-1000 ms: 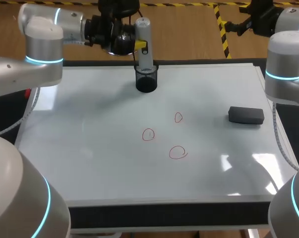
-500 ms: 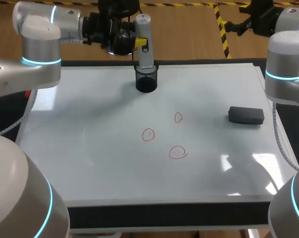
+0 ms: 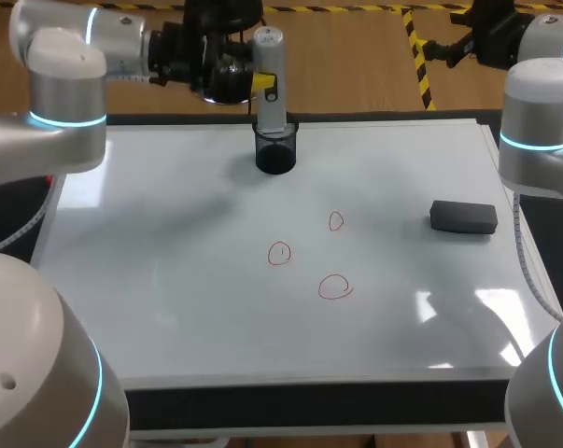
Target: Pick up the inspection probe, press it on each red-marked spot on the whiteboard one by one, put down the probe, pick up the eraser, and wipe off all the red marks.
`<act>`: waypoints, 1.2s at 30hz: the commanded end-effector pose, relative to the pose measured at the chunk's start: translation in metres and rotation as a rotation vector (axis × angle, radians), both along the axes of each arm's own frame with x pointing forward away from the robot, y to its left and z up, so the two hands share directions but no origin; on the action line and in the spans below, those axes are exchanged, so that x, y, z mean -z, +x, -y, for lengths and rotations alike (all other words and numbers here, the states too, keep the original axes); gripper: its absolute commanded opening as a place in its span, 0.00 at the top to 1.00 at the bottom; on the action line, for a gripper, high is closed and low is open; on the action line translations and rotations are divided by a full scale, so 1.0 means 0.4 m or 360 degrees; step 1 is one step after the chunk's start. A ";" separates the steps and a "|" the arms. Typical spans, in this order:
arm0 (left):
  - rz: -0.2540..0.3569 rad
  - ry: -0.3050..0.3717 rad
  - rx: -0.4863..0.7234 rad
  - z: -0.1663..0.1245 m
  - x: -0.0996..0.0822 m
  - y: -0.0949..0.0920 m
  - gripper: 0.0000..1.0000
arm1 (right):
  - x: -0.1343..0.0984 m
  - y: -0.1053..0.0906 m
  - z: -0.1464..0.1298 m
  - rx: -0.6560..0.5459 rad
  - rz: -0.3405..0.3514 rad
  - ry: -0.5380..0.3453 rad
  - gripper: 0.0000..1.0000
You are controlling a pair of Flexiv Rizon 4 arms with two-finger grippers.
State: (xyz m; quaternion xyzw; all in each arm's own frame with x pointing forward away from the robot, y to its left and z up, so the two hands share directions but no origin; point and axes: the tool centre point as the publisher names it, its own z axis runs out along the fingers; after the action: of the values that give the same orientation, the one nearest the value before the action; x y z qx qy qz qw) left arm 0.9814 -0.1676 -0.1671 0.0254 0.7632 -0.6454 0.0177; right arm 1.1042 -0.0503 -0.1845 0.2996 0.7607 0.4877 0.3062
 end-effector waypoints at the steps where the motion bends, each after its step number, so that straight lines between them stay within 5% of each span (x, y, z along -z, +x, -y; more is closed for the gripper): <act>1: 0.0002 0.0003 -0.0008 0.000 -0.006 -0.005 1.00 | 0.000 0.000 0.000 0.0000 0.0000 0.0000 0.00; 23: 0.0002 0.0003 -0.0008 0.000 -0.006 -0.005 1.00 | 0.000 0.000 0.000 0.0000 0.0000 0.0000 0.00; 36: 0.0120 -0.0030 0.0093 0.092 -0.049 -0.144 1.00 | 0.000 0.000 0.000 0.0000 0.0000 0.0000 0.00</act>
State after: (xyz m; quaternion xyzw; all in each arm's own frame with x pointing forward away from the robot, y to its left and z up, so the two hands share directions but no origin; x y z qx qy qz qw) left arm 0.9375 -0.2010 -0.1514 0.0793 0.7525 -0.6536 0.0161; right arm 1.1042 -0.0502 -0.1845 0.2995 0.7607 0.4877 0.3061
